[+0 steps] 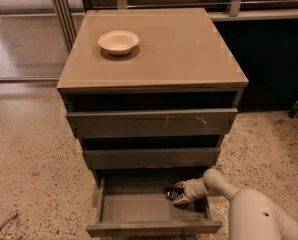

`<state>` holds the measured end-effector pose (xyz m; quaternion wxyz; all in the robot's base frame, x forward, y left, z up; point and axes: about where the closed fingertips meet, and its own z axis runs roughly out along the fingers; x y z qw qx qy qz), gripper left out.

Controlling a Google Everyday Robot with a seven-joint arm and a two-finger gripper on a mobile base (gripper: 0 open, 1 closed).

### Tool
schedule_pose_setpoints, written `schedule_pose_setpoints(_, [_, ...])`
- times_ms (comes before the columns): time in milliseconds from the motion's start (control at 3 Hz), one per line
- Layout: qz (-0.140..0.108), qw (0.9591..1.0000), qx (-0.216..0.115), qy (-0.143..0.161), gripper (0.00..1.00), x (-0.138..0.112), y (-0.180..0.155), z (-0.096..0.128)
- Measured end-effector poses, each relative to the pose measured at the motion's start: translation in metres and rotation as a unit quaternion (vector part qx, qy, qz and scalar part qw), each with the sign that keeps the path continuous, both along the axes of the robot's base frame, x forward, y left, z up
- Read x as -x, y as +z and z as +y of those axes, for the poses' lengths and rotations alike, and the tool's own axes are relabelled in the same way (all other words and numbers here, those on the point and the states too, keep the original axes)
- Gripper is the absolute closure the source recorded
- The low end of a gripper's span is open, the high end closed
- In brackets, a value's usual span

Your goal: Place rxbar chocolate into bottom drawer

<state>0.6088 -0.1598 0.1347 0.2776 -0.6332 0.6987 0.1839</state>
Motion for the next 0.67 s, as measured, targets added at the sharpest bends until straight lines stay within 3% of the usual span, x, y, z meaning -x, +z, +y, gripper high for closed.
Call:
schedule_pose_setpoints(333, [0.0,1.0,0.0,0.0,0.0,0.0,0.0,0.0001])
schedule_pose_setpoints(667, [0.0,1.0,0.0,0.0,0.0,0.0,0.0,0.0001])
